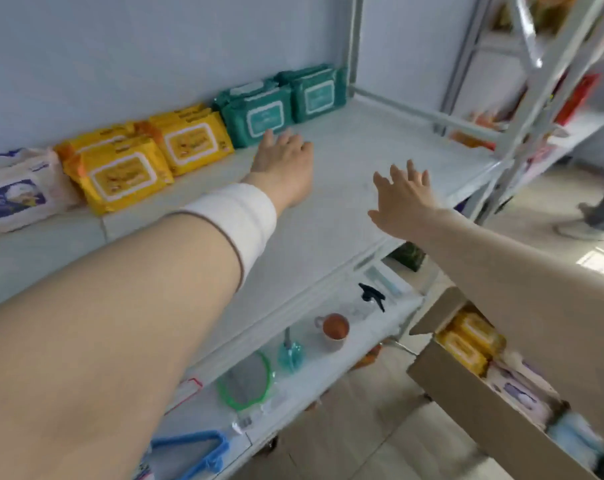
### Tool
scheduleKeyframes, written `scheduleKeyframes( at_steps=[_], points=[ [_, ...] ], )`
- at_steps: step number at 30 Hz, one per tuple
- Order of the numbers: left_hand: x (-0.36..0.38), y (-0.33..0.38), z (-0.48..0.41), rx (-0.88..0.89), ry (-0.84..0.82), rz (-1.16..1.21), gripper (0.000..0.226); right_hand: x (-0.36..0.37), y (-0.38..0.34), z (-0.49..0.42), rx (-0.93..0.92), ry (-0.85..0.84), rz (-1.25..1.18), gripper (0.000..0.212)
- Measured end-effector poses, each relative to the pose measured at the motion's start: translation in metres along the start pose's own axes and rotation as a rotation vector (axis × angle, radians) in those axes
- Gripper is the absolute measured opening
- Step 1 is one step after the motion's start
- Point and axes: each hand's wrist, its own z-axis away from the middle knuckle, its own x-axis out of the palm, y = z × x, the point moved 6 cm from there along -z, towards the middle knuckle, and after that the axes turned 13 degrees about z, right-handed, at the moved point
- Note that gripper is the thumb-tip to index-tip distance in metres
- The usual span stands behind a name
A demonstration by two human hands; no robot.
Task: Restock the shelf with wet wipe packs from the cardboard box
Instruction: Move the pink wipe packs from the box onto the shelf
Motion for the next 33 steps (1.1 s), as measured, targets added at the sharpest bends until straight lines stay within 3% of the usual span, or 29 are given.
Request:
scheduleKeyframes(
  at_steps=[7, 14, 19, 23, 29, 33],
  points=[
    [0.045, 0.258, -0.062, 0.383, -0.133, 0.086, 0.046, 0.125, 0.23, 0.061, 0.334, -0.251, -0.067, 0.062],
    [0.15, 0.433, -0.097, 0.526, -0.353, 0.169, 0.042, 0.266, 0.356, 0.118, 0.515, -0.541, -0.092, 0.058],
    [0.24, 0.518, -0.081, 0.587, -0.604, 0.2, 0.047, 0.38, 0.383, 0.19, 0.618, -0.807, -0.23, 0.061],
    [0.31, 0.555, -0.047, 0.521, -0.824, 0.242, 0.043, 0.456, 0.368, 0.232, 0.658, -0.964, -0.416, 0.065],
    [0.409, 0.58, -0.003, 0.32, -1.091, 0.245, 0.055, 0.548, 0.331, 0.255, 0.662, -1.085, -0.683, 0.069],
    [0.482, 0.604, -0.007, 0.202, -1.129, 0.307, 0.061, 0.609, 0.313, 0.247, 0.636, -1.108, -0.824, 0.07]
  ],
)
